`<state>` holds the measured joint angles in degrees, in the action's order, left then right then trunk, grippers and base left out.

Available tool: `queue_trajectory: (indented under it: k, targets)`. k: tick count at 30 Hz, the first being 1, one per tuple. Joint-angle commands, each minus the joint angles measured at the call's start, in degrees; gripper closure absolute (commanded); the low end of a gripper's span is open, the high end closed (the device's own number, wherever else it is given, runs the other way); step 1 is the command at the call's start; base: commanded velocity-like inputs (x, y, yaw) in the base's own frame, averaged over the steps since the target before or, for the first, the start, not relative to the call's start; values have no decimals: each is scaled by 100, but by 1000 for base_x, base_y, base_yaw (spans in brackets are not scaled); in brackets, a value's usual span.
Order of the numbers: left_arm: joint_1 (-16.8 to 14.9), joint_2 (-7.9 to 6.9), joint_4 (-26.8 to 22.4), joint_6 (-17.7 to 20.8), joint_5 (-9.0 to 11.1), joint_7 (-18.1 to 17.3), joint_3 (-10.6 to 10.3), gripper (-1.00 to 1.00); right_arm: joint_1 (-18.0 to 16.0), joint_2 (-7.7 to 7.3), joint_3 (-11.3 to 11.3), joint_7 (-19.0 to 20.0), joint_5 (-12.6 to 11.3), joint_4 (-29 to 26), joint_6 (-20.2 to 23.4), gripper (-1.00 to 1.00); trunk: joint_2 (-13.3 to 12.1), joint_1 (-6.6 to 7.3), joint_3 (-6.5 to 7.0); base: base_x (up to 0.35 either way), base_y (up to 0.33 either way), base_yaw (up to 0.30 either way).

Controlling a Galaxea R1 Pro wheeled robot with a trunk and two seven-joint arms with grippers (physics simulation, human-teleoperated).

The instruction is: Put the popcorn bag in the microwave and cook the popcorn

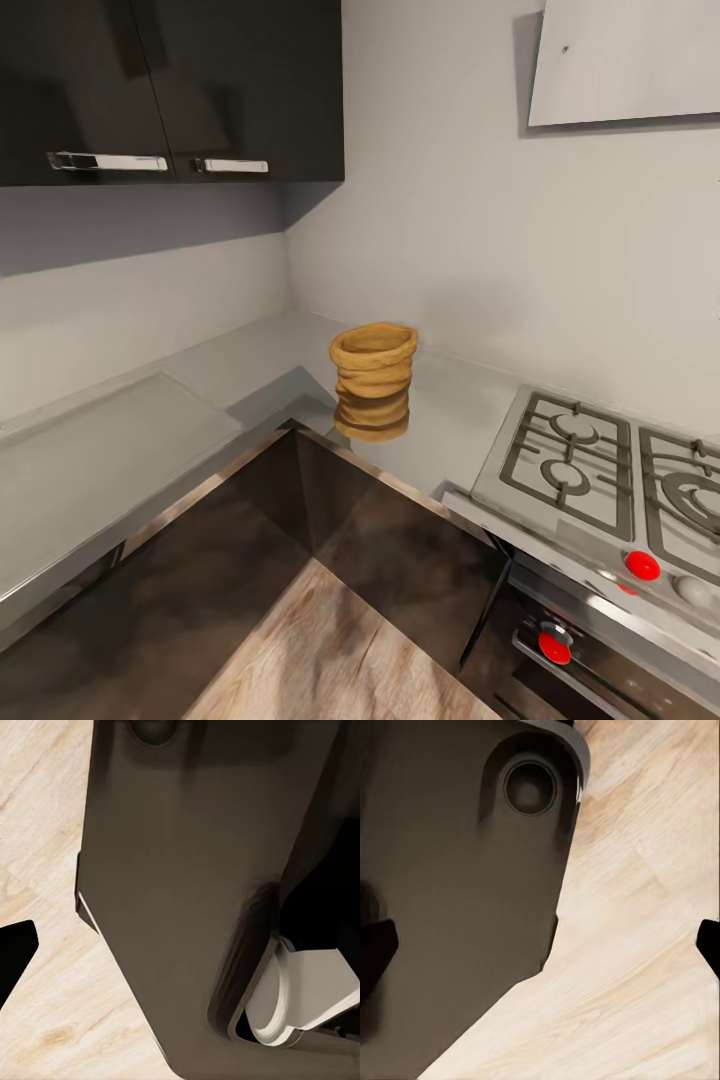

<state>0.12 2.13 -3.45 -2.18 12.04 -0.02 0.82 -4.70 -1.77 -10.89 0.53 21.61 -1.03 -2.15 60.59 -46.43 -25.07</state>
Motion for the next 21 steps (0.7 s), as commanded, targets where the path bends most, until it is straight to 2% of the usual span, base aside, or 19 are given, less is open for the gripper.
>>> queue_trajectory:
  k: [1, 13, 21]
  targets:
    - [3, 0, -6, -10, 35, 1, 5, -100, 3, -11, -50, -28, 47, -28, -54, -100, 3, 0, -5, -80, 0, 0]
    - [4, 5, -6, -10, 35, 0, 6, -100, 6, -16, -45, -37, 46, -82, -303, -100, 3, 0, -5, -221, 0, 0]
    - [4, 0, -6, -10, 35, 2, 6, -100, 5, -10, -91, -56, -42, -80, -298, -100, 3, 0, -7, -80, 0, 0]
